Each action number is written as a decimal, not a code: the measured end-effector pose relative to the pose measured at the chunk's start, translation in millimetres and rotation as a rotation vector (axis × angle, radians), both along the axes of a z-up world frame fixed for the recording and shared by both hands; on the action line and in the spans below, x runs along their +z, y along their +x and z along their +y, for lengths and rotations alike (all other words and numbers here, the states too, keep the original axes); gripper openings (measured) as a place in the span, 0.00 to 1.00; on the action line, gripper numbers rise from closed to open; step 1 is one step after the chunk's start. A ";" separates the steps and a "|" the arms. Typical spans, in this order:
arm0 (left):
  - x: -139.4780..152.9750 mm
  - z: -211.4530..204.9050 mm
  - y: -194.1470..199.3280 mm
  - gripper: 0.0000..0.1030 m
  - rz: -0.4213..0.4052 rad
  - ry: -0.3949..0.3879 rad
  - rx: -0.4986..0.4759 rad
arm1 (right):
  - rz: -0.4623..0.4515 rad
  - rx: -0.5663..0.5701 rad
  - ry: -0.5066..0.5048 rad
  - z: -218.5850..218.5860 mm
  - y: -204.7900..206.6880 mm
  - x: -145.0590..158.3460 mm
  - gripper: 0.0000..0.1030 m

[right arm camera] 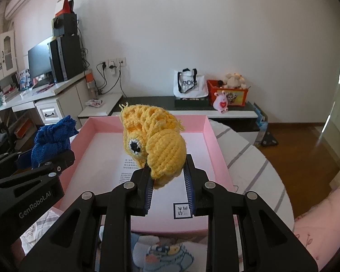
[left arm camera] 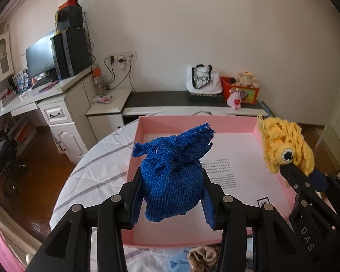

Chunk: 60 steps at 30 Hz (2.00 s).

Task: Organize soft objects

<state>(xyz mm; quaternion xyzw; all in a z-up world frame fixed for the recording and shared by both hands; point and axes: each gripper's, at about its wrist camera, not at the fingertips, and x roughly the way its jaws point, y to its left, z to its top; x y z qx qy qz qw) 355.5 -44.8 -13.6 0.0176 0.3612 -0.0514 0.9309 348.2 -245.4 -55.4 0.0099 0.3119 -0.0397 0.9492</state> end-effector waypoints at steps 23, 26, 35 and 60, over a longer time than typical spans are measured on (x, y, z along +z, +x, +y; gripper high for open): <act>-21.7 23.5 40.0 0.95 0.013 -0.032 0.065 | 0.017 -0.019 -0.001 -5.4 10.0 -7.1 0.68; -23.5 24.9 27.0 0.95 0.008 -0.030 0.065 | 0.019 -0.019 -0.003 -5.5 10.4 -7.1 0.68; -23.9 22.3 12.7 0.95 0.000 -0.017 0.063 | 0.019 -0.019 -0.003 -5.8 9.8 -7.1 0.68; 7.4 24.2 -74.9 0.95 -0.077 -0.020 0.068 | -0.080 -0.025 -0.039 1.1 -60.6 30.4 0.80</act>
